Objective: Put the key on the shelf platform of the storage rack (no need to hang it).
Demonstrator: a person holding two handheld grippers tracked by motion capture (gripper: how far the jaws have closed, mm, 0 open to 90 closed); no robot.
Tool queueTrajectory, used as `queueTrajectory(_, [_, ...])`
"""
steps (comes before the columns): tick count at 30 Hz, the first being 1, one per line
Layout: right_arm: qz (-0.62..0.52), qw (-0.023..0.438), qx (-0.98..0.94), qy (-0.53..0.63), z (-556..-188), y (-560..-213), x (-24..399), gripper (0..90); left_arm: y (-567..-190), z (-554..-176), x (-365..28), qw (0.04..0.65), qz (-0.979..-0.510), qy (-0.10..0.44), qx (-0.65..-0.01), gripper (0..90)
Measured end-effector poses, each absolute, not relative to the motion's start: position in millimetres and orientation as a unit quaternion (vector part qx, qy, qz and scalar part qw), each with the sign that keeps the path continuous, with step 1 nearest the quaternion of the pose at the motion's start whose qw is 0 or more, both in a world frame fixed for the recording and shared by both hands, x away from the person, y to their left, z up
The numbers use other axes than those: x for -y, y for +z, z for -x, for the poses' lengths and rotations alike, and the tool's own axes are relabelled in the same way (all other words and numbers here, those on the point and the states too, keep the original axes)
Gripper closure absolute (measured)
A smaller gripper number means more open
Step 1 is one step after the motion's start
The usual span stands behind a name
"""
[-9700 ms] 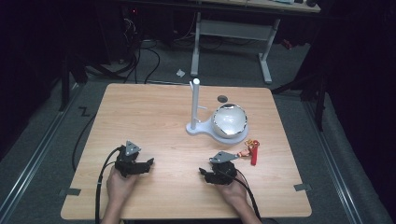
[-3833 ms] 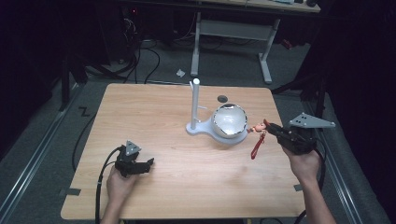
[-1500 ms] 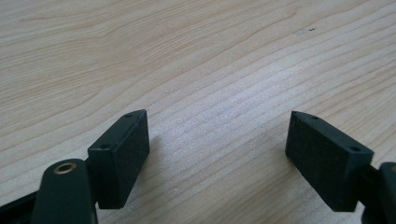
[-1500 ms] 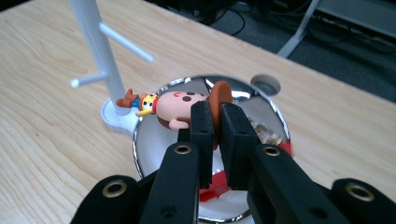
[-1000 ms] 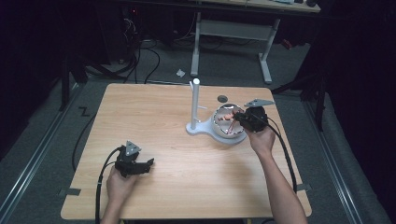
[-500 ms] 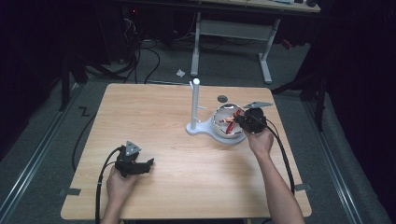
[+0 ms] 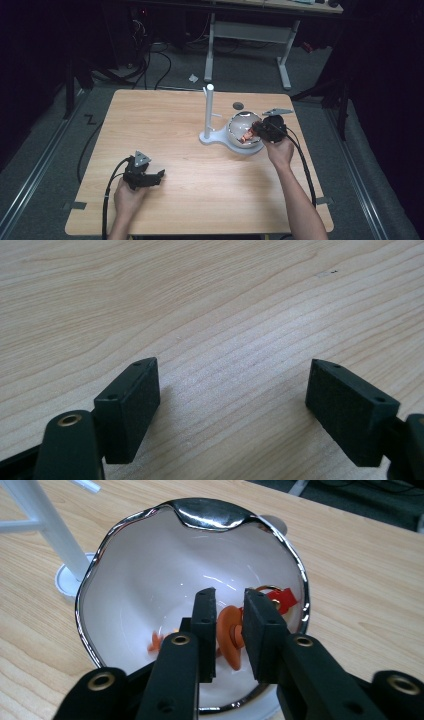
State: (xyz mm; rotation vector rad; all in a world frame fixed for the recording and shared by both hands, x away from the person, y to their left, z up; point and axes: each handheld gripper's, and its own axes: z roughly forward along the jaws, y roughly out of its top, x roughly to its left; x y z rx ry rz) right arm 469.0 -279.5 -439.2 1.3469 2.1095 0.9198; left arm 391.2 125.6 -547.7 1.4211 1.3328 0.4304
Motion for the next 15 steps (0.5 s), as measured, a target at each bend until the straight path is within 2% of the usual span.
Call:
queueTrajectory(9, [-0.506, 0.237, -0.746, 0.361, -455.9, -430.9, 298.1, 59.7, -547.7, -391.9, -125.8, 0.543, -0.596, 0.182, -0.564, 22.3])
queueTrajectory(15, [-0.502, 0.243, -0.739, 0.379, -445.3, -418.6, 308.1, 56.2, -547.7, -391.9, -125.8, 0.543, -0.596, 0.182, -0.563, 22.4])
